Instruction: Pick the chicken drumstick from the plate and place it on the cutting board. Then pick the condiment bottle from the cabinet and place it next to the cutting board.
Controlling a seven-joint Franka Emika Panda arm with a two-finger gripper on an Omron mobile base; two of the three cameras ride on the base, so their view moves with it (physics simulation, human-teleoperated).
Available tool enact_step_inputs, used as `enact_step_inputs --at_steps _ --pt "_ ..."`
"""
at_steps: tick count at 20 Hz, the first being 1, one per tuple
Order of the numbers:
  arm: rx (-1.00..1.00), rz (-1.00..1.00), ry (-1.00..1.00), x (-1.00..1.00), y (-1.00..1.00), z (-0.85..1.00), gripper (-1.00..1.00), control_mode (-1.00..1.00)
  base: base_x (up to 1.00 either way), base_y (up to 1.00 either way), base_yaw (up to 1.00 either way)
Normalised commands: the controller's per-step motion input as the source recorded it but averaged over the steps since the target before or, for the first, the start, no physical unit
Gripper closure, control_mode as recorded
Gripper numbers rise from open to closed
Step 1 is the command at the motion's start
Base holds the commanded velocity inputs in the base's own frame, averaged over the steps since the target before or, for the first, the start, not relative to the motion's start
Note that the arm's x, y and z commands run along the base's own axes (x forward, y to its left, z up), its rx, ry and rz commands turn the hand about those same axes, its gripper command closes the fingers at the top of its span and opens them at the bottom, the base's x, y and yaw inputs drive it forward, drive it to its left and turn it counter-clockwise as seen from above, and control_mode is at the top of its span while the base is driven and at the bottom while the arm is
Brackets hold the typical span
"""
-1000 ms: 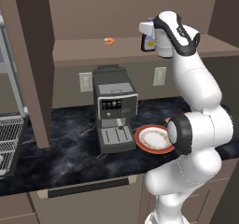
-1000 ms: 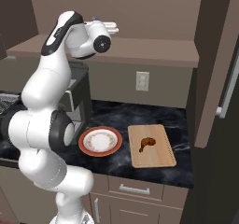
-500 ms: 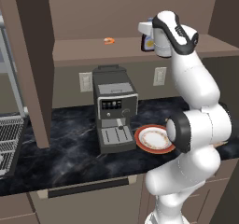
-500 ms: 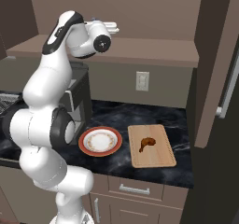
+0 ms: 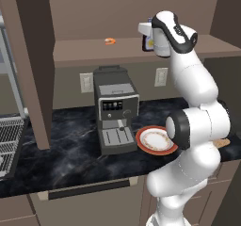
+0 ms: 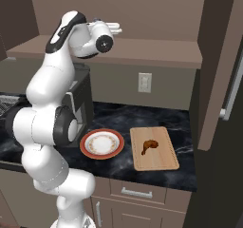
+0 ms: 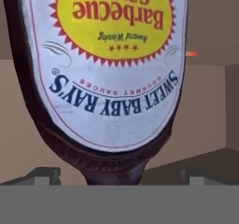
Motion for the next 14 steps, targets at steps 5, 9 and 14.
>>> enact_step_inputs --at_steps 5,9,14 --pt "0.00 -0.02 0.00 0.22 0.00 -0.04 -1.00 -1.00 0.00 0.00 0.00" --pt "0.00 -0.02 0.00 0.22 0.00 -0.01 -1.00 -1.00 0.00 0.00 0.00" --pt "0.00 -0.03 0.00 0.06 -0.03 0.00 -1.00 -1.00 0.00 0.00 0.00"
